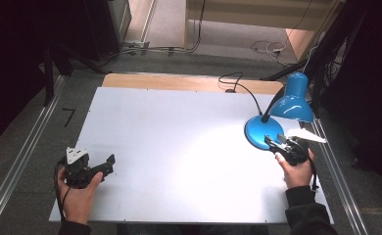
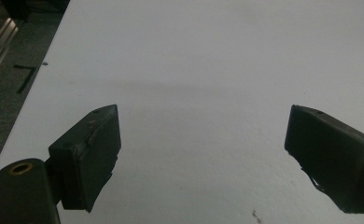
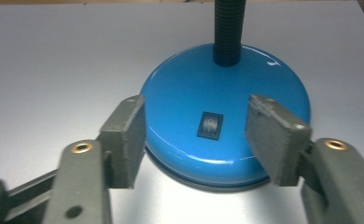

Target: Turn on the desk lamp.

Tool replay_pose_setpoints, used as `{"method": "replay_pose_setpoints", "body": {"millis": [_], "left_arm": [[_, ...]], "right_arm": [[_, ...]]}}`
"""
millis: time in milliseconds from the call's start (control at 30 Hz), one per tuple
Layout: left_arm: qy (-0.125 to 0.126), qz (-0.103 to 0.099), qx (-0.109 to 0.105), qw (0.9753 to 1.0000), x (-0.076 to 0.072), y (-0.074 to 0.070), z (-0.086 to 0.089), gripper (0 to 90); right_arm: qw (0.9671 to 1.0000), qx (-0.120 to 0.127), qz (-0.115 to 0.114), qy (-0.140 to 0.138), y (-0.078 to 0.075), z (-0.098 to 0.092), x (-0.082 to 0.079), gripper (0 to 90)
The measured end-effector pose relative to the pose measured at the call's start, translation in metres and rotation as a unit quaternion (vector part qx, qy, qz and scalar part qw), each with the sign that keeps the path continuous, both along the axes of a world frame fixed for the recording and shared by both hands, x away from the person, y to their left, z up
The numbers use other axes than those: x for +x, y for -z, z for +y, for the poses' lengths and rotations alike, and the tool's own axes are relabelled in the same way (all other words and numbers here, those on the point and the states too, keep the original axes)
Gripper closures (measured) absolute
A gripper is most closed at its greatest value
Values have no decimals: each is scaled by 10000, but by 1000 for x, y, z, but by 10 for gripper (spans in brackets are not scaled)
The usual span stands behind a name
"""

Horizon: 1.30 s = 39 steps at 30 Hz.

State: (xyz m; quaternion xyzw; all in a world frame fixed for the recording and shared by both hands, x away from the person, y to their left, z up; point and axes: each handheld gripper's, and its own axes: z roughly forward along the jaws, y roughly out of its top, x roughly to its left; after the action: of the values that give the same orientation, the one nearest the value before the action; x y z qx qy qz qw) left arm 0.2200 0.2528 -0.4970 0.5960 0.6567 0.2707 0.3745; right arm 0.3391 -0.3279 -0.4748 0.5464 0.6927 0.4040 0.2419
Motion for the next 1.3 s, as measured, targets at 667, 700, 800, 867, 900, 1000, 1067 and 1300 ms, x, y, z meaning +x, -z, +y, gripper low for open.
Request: {"method": "replay_pose_setpoints", "body": {"millis": [667,700,800,867,900,1000,1067,1300], "left_arm": [[-4,-2,-7,10000,0,0,0,116],[2,-1,-6,10000,0,0,0,116],[-8,6,-4,10000,0,0,0,116],[-6,2,-3,10000,0,0,0,116],[-4,3,-4,10000,-1,0,0,116],[-8,1,-6,10000,-1,0,0,116],[-8,3,-10,10000,-1,0,0,116],[-3,1,-5,10000,-1,0,0,116]], "right_arm": [[9996,-232,117,124,3,1,-12,148],[9996,-232,117,124,3,1,-12,148],[9996,-218,128,121,3,0,-14,143],[9996,-209,138,117,3,-2,-16,142],[9996,-209,138,117,3,-2,-16,142],[9996,-215,152,110,4,-2,-18,142],[9996,-202,156,99,4,-2,-20,139],[9996,-214,161,101,3,-5,-24,138]]}}
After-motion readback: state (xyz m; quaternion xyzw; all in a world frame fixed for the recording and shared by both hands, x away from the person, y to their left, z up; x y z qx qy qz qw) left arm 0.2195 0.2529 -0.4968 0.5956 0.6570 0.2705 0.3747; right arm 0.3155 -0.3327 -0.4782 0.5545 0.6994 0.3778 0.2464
